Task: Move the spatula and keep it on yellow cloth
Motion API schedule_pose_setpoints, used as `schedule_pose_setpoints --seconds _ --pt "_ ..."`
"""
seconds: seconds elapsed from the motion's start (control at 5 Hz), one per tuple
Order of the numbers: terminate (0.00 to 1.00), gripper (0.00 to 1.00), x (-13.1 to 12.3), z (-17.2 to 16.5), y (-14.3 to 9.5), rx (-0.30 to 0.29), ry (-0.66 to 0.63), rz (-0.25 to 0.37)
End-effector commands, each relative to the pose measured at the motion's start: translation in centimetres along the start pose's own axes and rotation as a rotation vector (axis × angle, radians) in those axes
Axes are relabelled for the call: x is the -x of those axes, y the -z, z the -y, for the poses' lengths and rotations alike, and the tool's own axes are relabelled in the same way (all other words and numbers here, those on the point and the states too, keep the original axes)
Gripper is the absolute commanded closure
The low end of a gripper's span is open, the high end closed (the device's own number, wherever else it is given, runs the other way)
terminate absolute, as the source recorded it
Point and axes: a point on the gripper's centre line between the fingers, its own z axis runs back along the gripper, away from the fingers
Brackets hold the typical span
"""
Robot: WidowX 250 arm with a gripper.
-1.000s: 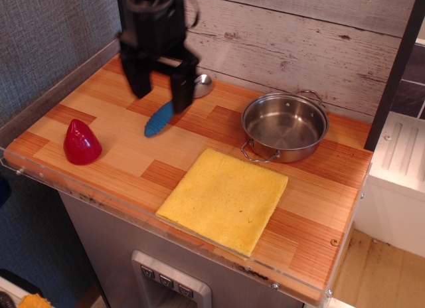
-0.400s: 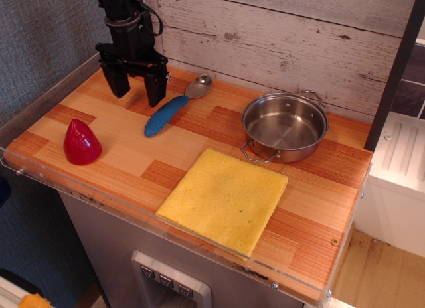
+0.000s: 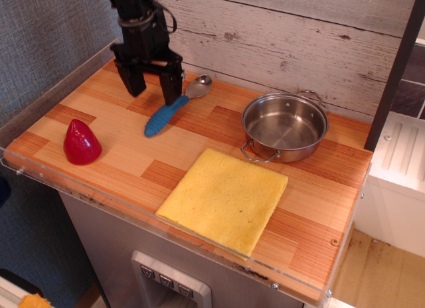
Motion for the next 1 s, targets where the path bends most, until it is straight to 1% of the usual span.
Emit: schedule_pose_setpoints --seconds 0.0,0.2,0.6,0.8 --pt "0.0 0.0 -0.6 -0.3 -3.8 -0.028 -0.059 0.105" --pt "0.0 0.0 -0.3 0.5 -1.3 -0.026 -0.031 0.038" --pt "0.0 0.0 1.1 2.8 2.3 -0.028 0.055 -0.044" --pt "0.0 0.0 1.5 2.5 3.9 -0.033 0.049 -0.089"
